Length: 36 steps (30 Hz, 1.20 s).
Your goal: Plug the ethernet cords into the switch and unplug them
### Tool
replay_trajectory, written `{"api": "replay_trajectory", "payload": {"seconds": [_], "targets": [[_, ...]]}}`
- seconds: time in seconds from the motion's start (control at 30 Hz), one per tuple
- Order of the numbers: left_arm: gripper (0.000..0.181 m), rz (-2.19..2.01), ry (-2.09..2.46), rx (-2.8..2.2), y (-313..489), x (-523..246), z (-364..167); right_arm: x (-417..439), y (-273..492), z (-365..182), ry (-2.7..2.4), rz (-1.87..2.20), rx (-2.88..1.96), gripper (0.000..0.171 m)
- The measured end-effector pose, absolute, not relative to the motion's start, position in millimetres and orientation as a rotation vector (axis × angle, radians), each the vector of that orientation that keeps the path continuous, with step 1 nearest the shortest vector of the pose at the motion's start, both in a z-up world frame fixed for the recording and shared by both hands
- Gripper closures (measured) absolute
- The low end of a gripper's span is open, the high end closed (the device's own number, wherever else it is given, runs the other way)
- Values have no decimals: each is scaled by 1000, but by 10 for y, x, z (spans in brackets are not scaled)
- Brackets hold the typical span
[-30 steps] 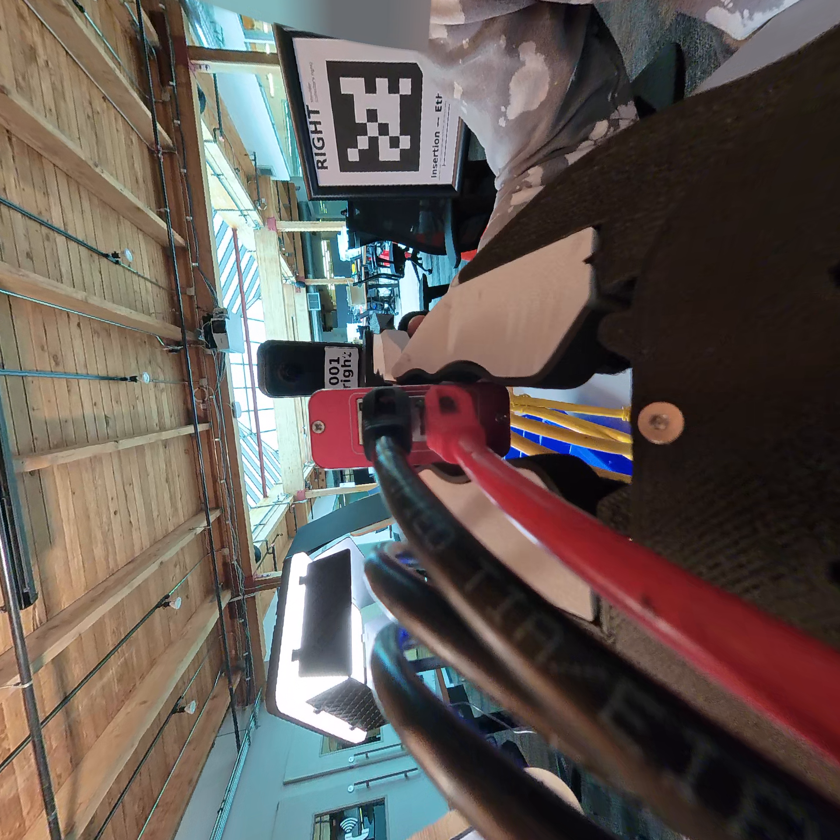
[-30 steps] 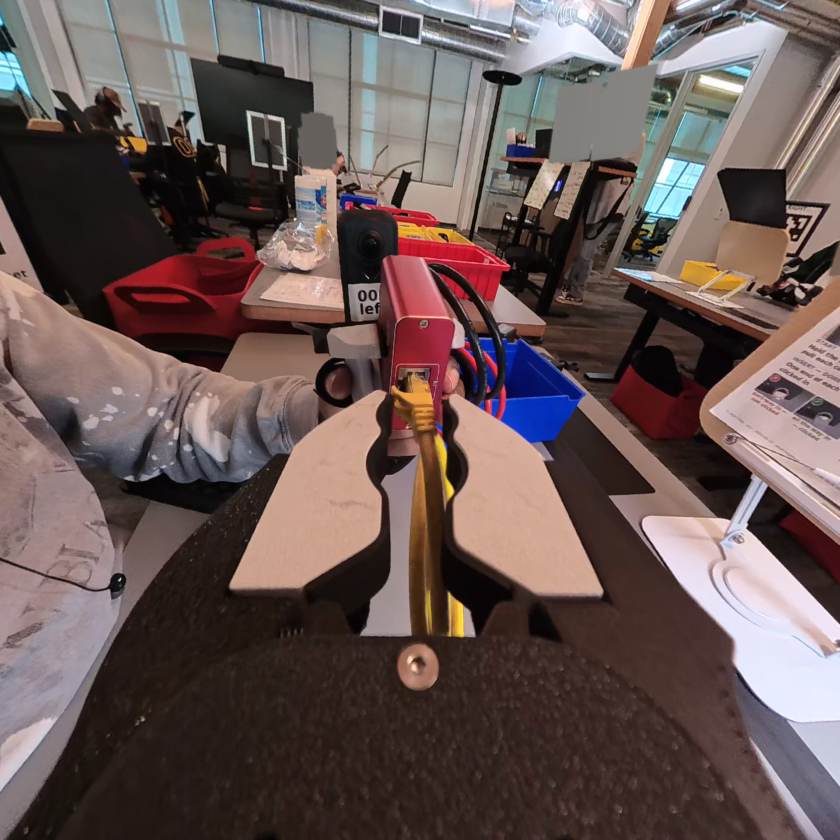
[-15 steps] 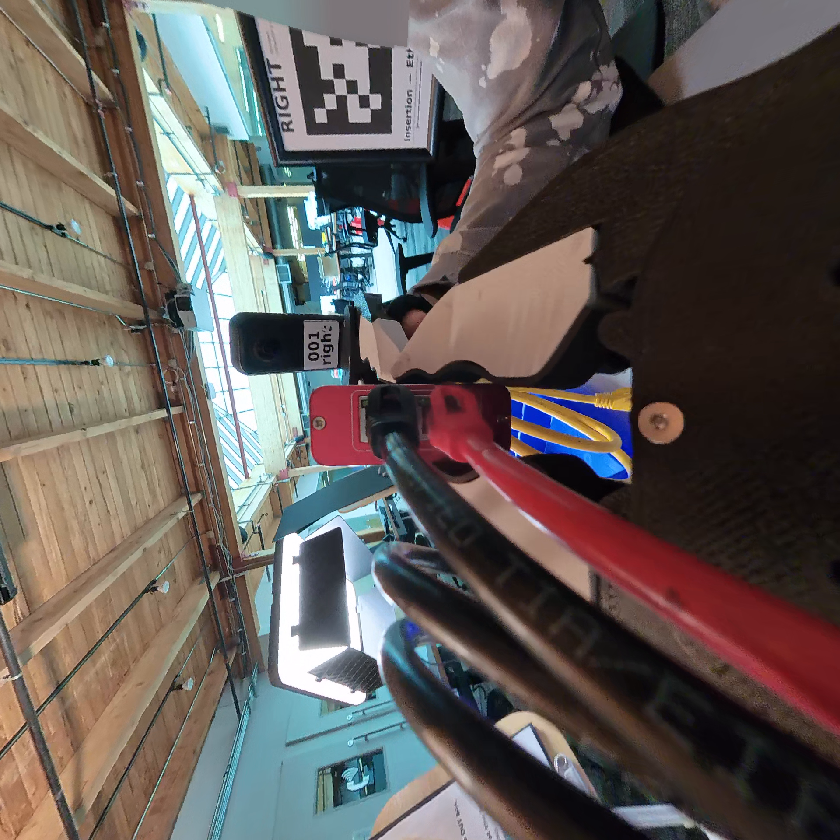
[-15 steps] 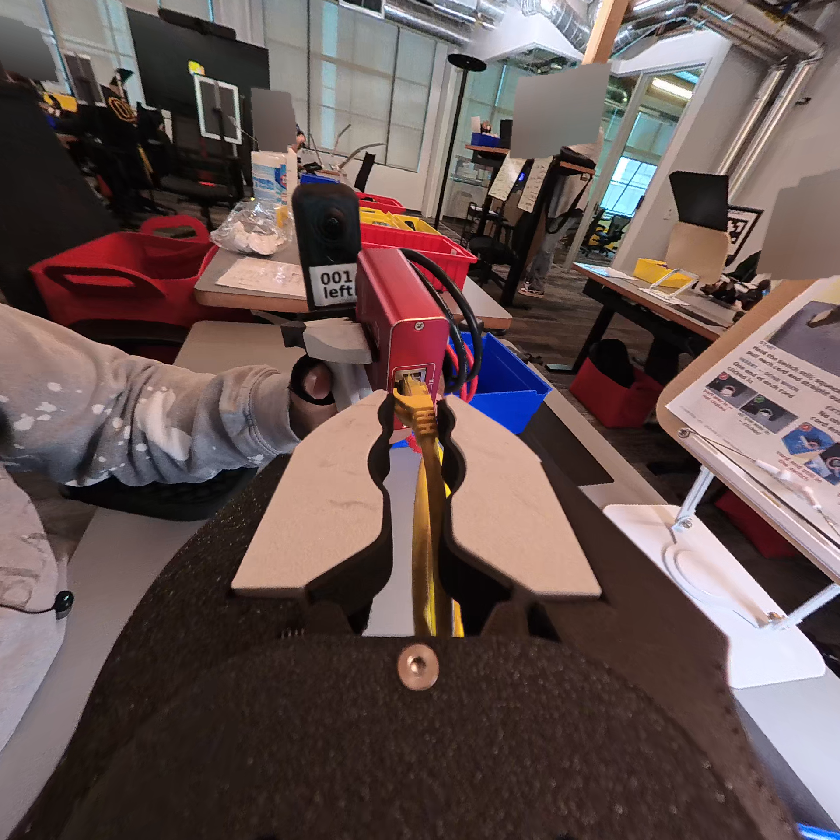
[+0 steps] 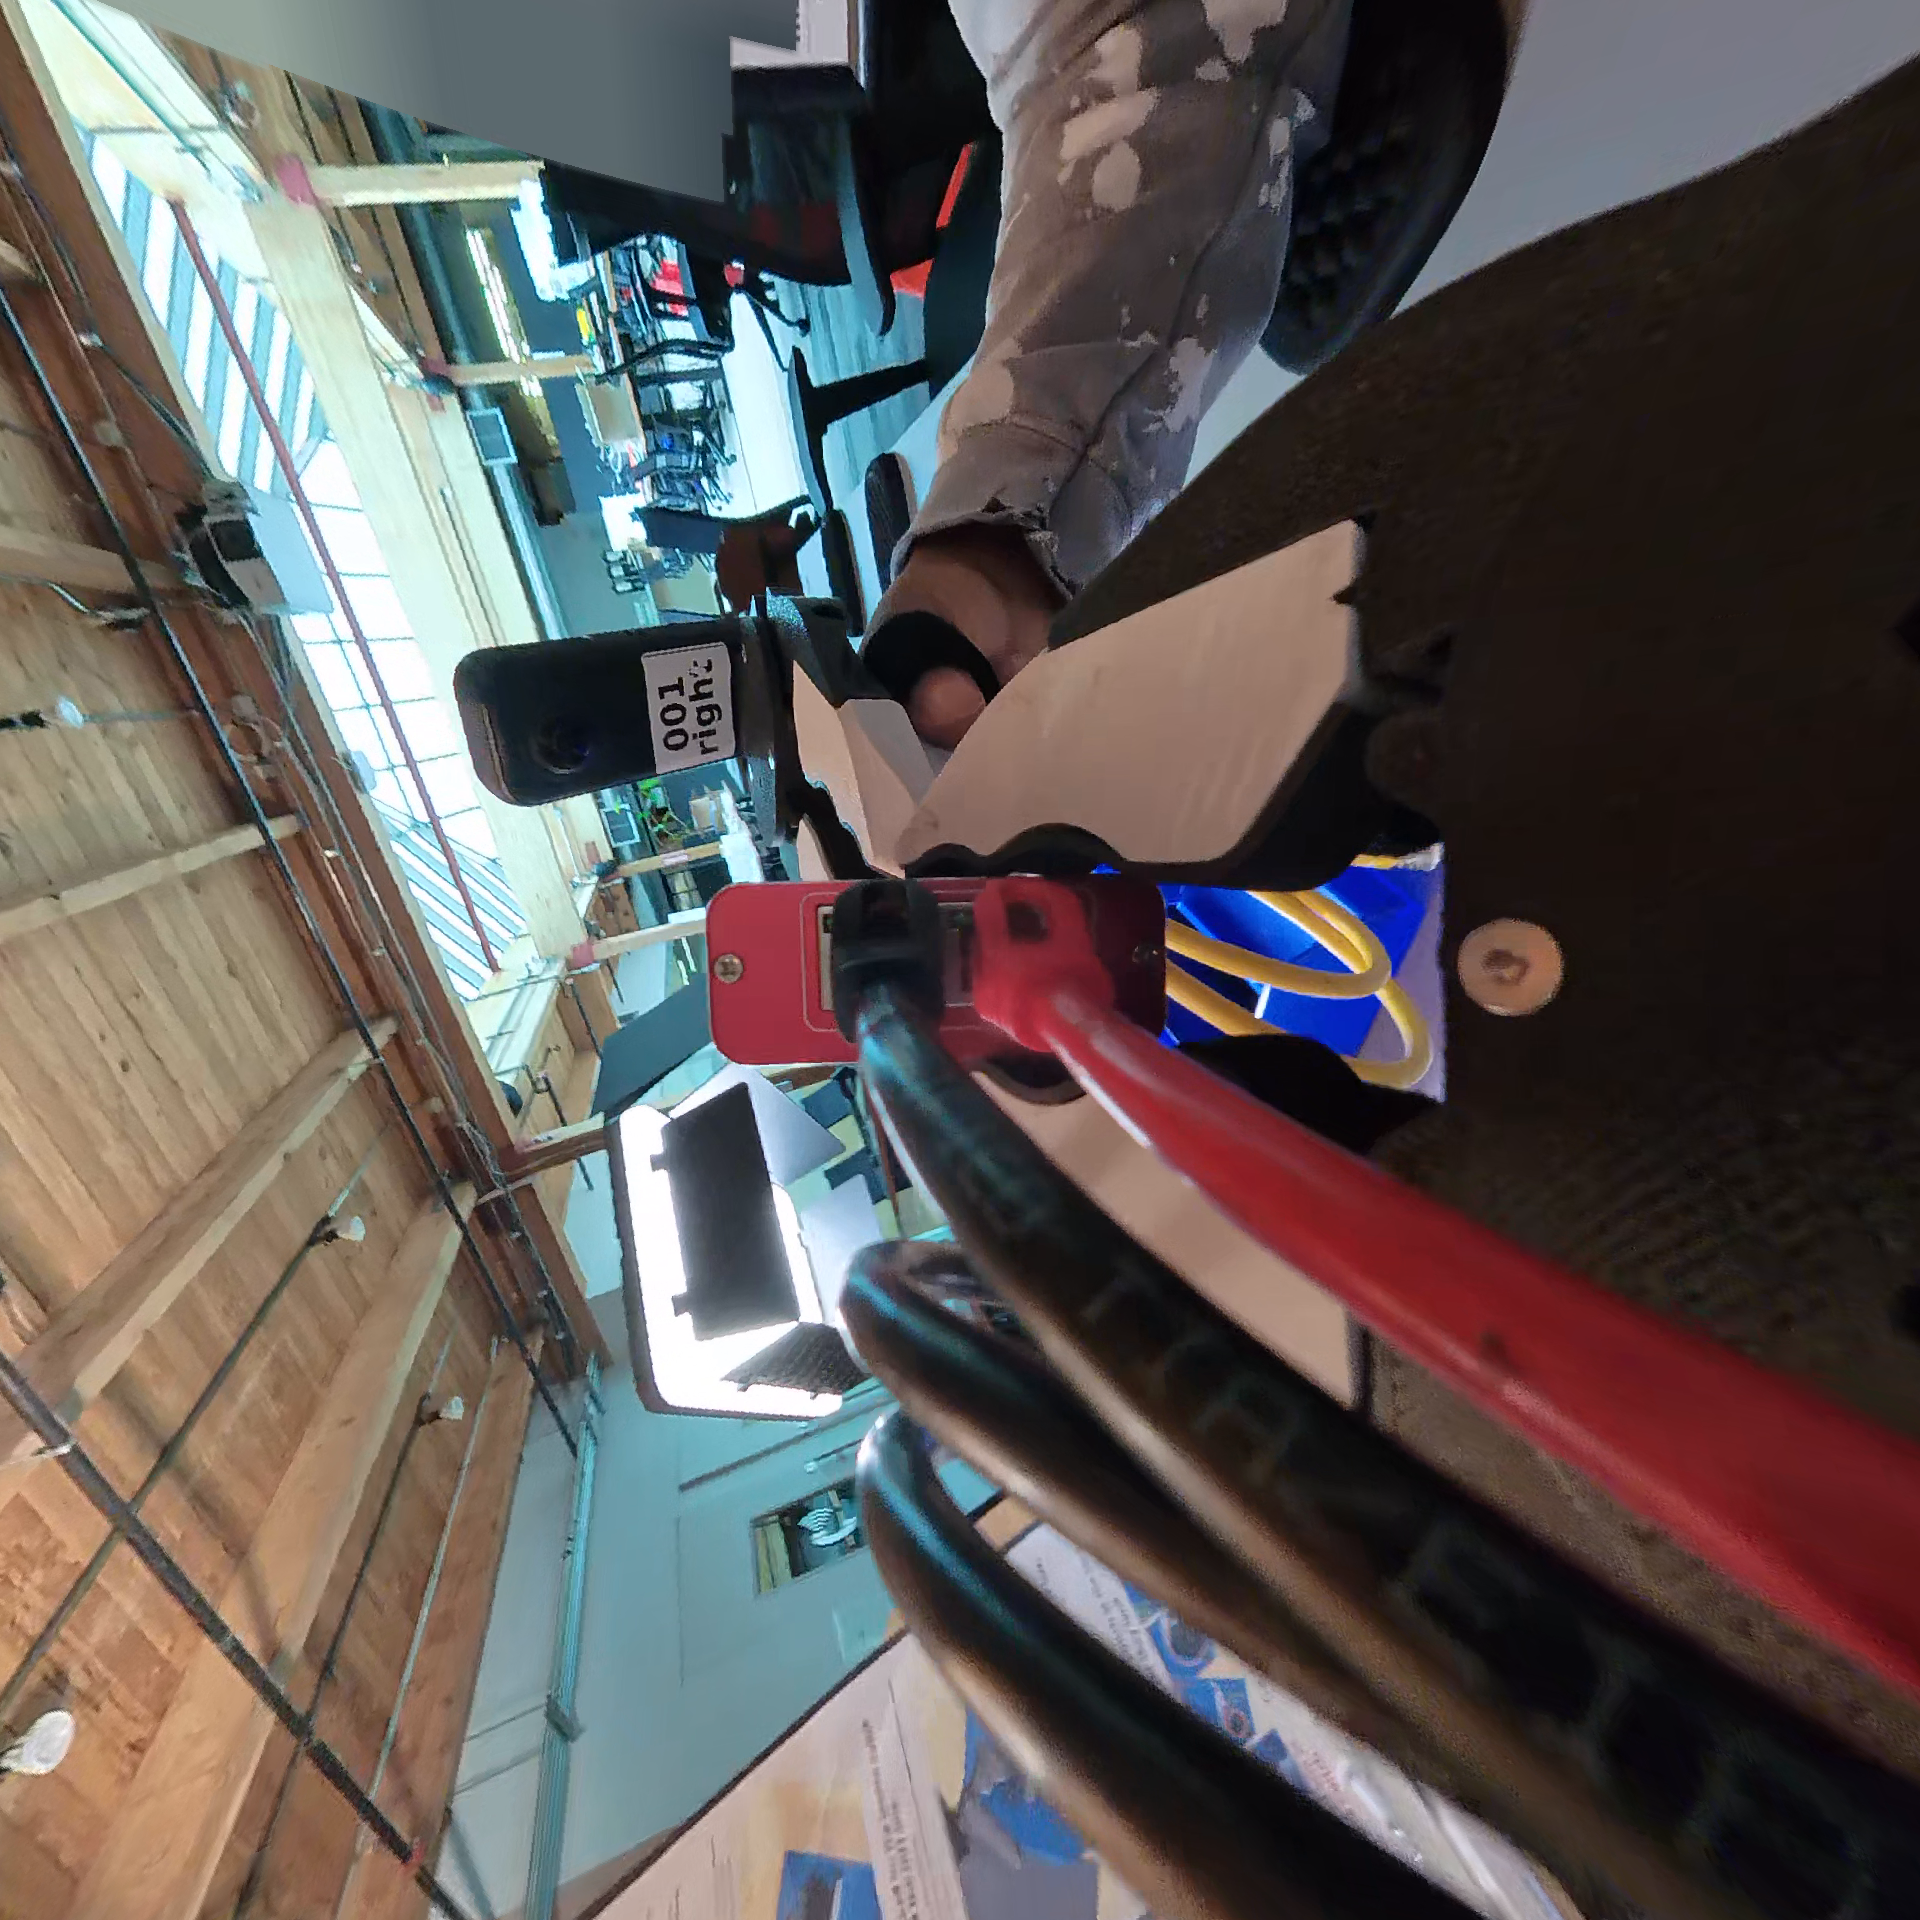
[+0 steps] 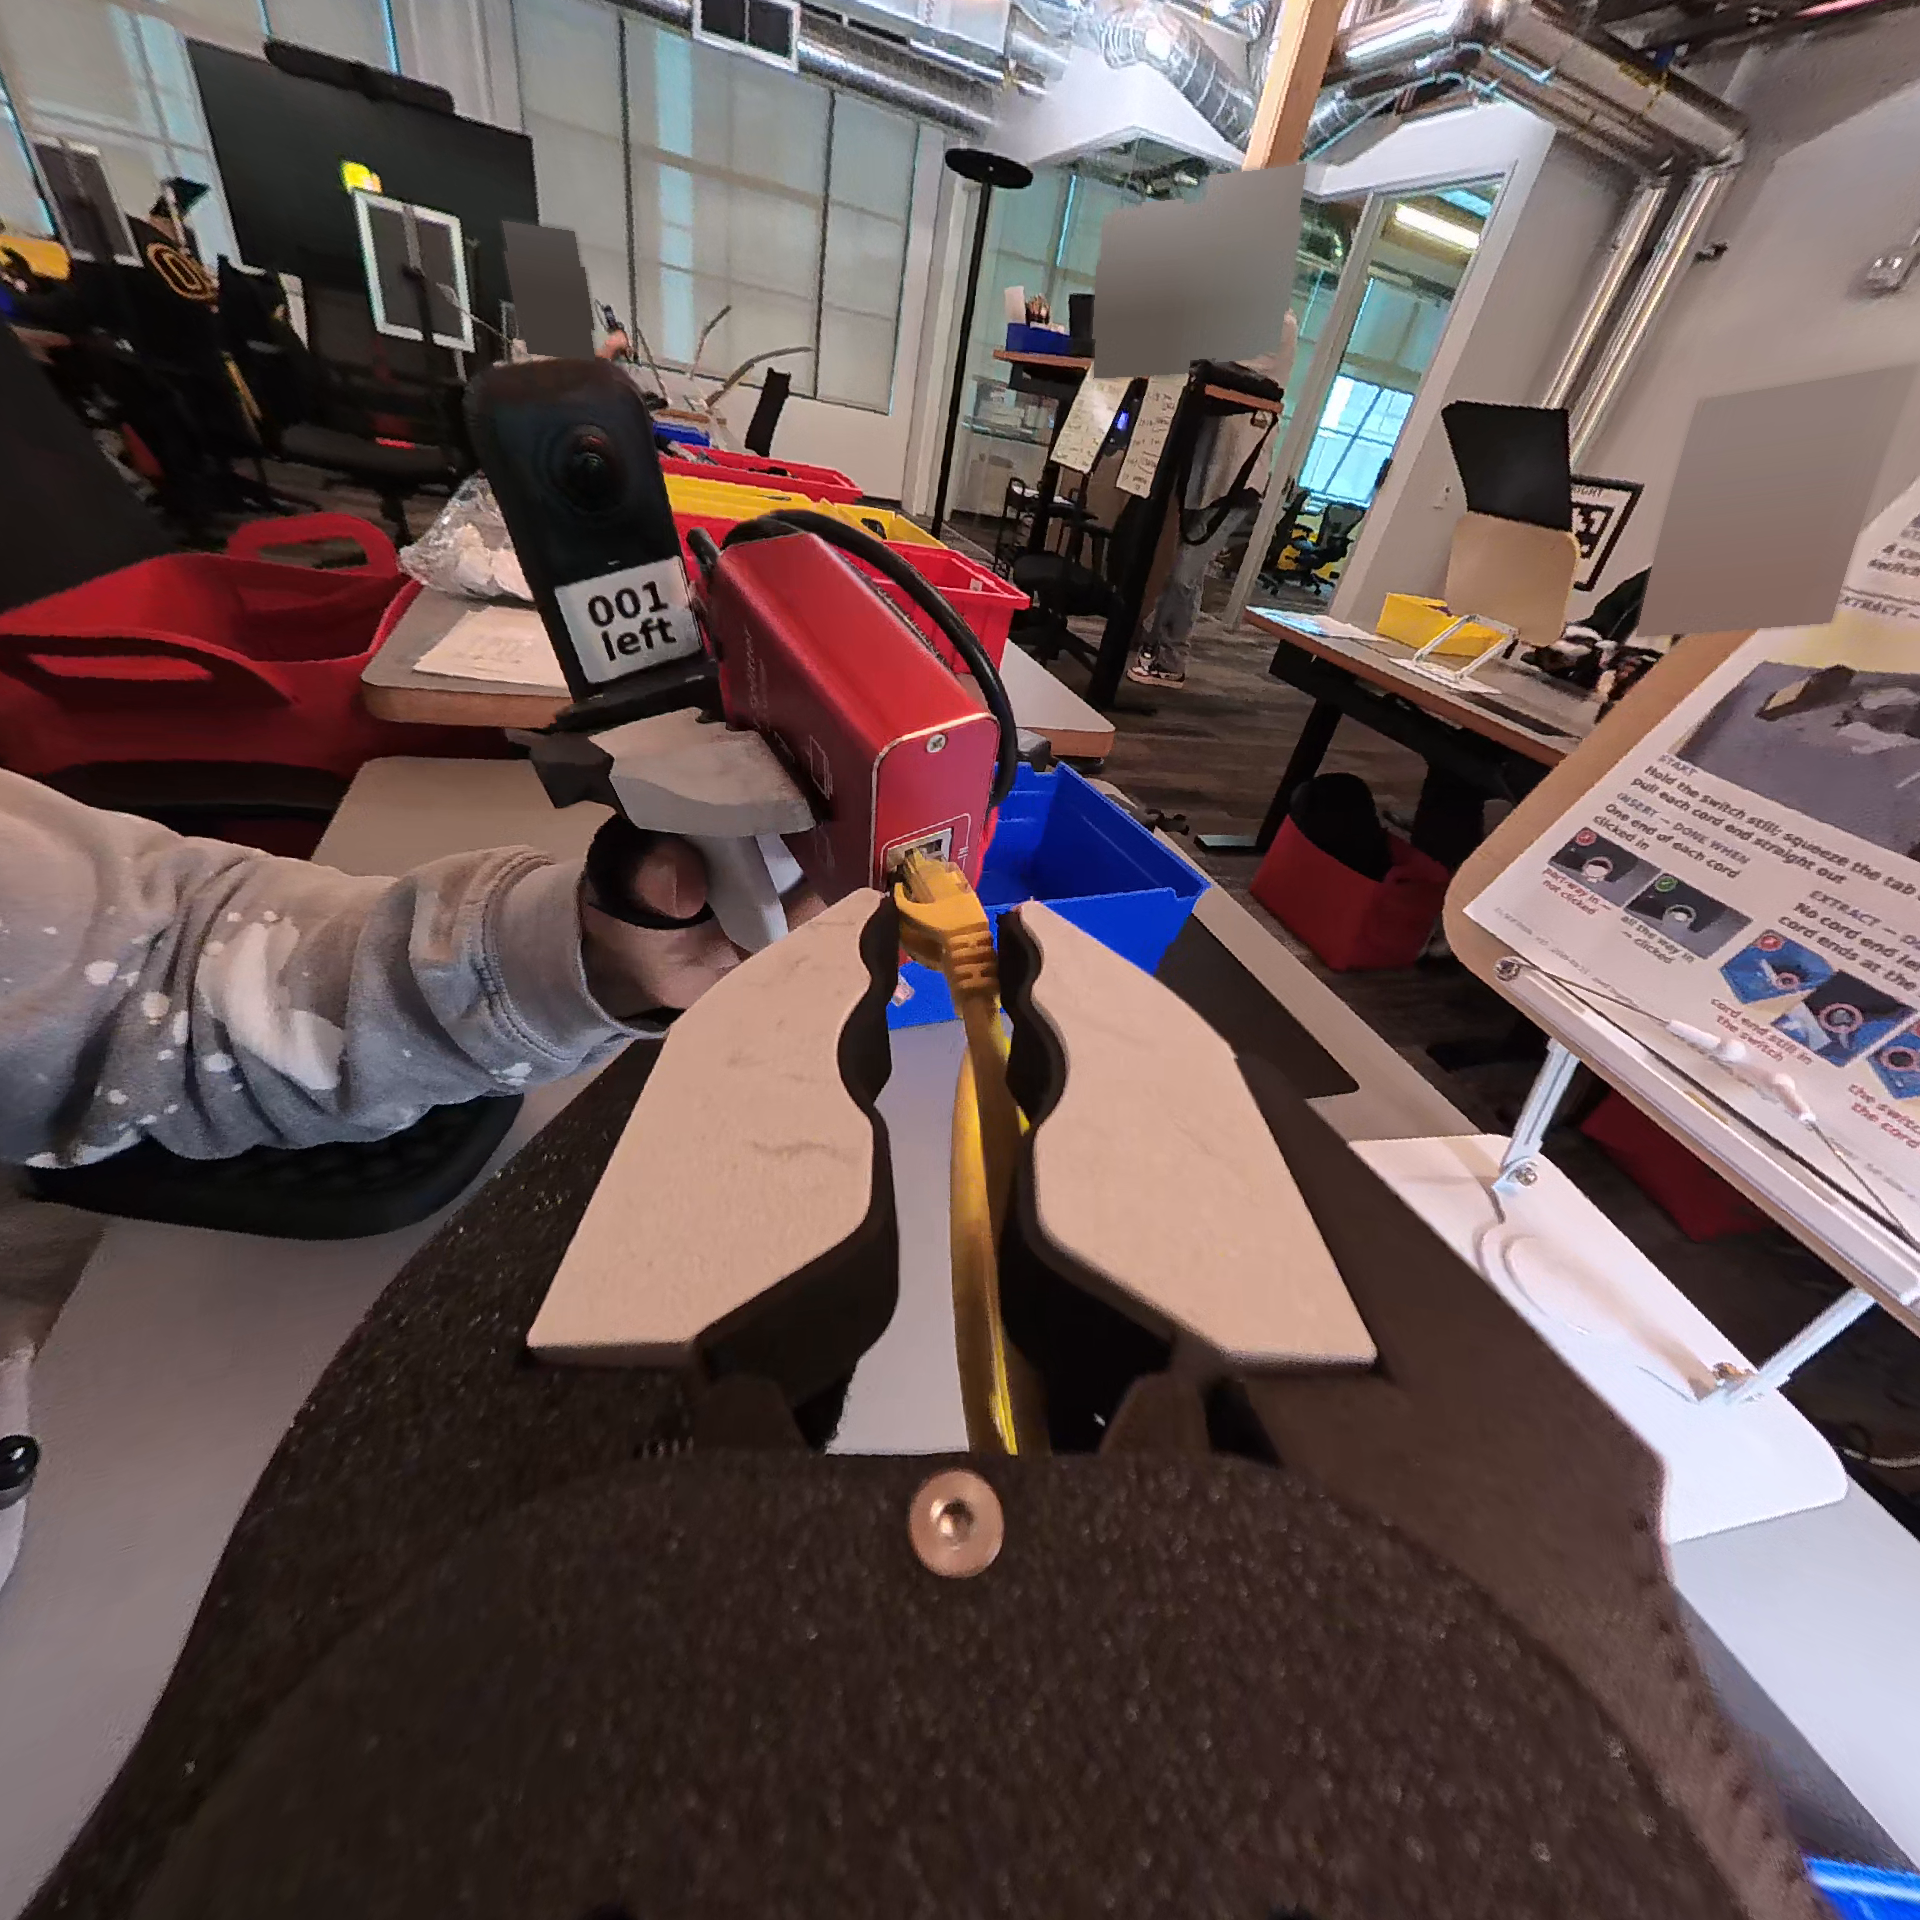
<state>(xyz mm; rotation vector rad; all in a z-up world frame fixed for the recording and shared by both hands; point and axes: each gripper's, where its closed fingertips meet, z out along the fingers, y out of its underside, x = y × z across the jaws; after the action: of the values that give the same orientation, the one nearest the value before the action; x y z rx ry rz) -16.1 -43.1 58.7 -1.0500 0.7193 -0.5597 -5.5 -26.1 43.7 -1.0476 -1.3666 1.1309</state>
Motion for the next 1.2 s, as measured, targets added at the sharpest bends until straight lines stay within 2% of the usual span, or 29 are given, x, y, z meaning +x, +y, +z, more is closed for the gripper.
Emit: {"api": "replay_trajectory", "payload": {"seconds": [0.17, 0.23, 0.3, 0.47, 0.73, 1.07, 1.2], "targets": [[150, -623, 681, -1149, -291, -224, 512, -69, -136, 354, -1357, 1131, -1104, 154], [151, -636, 532, -1015, -356, -577, 774, 75, 196, 323, -1271, 1005, -1166, 158], [152, -757, 490, -947, -565, -978, 1038, 281, 296, 366, -1246, 1105, -1174, 159], [152, -552, 650, -1201, -431, -835, 791, 291, 354, 451, -1236, 975, -1184, 158], [152, -667, 628, -1311, -228, -718, 523, 778, 882, 406, -1104, 947, -1281, 158], [150, -677, 652, -1303, -236, -658, 513, 1143, 1690, -309, -829, 1252, -1572, 157], [151, -673, 658, -1311, -220, -641, 492, 1353, 2059, -753, -743, 932, -1834, 155]]}}
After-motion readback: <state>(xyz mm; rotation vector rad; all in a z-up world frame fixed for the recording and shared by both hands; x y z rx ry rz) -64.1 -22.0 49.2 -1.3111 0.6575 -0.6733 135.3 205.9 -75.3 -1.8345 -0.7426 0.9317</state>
